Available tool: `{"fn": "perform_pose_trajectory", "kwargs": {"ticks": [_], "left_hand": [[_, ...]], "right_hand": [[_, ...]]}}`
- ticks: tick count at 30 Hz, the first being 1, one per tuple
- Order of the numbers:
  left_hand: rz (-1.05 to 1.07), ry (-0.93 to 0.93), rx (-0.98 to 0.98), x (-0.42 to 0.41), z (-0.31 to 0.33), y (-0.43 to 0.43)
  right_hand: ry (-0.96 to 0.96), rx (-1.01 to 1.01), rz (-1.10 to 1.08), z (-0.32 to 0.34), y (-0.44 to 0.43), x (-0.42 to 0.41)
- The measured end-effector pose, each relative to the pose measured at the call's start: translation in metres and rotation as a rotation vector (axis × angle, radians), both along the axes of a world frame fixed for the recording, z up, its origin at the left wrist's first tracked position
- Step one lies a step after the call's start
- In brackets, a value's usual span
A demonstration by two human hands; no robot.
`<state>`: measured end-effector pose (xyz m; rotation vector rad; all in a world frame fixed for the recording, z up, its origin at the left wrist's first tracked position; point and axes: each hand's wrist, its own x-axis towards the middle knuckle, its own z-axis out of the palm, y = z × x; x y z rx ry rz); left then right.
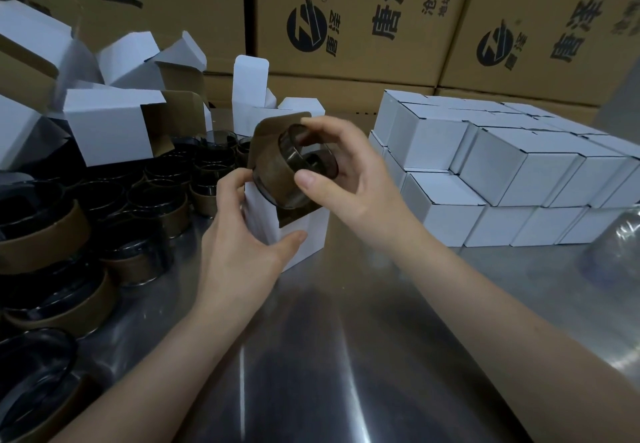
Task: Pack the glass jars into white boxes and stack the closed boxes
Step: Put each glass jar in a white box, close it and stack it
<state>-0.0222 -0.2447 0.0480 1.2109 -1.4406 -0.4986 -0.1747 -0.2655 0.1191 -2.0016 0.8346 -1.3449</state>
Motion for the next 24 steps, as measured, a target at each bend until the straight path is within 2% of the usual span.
{"fn": "perform_pose_trajectory", "kwargs": {"ticks": [6,24], "left_hand": [[-0.001,0.014,-0.002,-0.002,0.0,0.001],[-0.017,-0.031,0.024,-0.002,-0.001,0.0]], "right_hand": [[0.078,-0.006,-0.095,0.004,-0.005,-0.003],[0.762,-0.088,-0.291,0.022,-0.008,0.01]]}}
